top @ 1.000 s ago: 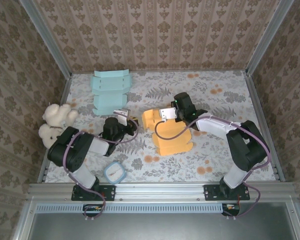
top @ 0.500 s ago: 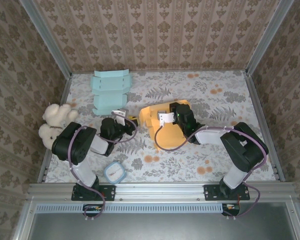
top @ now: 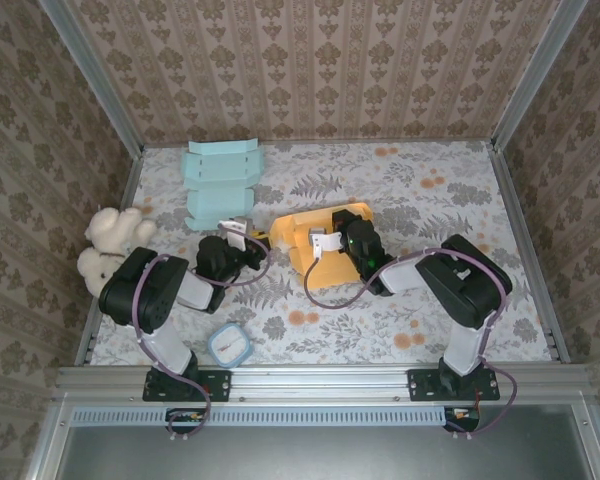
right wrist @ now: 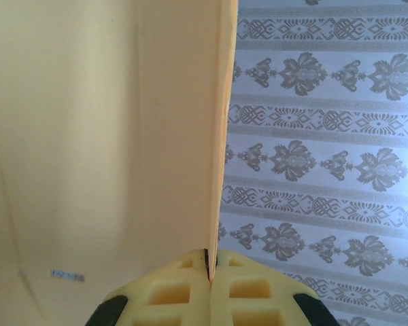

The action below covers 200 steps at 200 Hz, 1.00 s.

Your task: Fold the paper box

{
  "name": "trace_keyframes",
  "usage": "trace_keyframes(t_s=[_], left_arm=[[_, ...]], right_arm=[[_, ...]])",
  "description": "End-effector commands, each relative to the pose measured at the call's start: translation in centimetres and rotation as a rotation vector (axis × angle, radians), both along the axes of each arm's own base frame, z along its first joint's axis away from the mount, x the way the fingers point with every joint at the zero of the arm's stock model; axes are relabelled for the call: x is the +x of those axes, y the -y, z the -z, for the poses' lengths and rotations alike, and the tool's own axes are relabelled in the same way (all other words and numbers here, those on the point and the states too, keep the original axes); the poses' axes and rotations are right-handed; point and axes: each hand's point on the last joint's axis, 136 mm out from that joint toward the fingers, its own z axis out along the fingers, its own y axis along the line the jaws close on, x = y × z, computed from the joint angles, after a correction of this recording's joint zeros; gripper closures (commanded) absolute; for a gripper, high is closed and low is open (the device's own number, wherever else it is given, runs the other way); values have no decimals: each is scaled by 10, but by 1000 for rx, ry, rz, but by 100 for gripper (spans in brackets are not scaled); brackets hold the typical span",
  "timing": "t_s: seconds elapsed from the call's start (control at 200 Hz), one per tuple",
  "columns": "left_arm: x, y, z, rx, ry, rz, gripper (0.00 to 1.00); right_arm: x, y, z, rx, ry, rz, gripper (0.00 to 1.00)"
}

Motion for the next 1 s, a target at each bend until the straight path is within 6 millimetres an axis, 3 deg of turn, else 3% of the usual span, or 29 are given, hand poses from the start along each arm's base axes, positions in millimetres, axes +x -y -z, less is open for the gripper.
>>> trace_keyframes(t_s=[0.0,0.32,0.995], left_arm=[[1,-5,2,32,17,-10,74],[10,-7,2,16,9,6,74],[14,28,3,-90,-19,198,72]], right_arm=[[-1,5,18,-40,-13,11,100],[-2,9,25,-21,3,8,100],[-4,8,25,4,-20,4,100]])
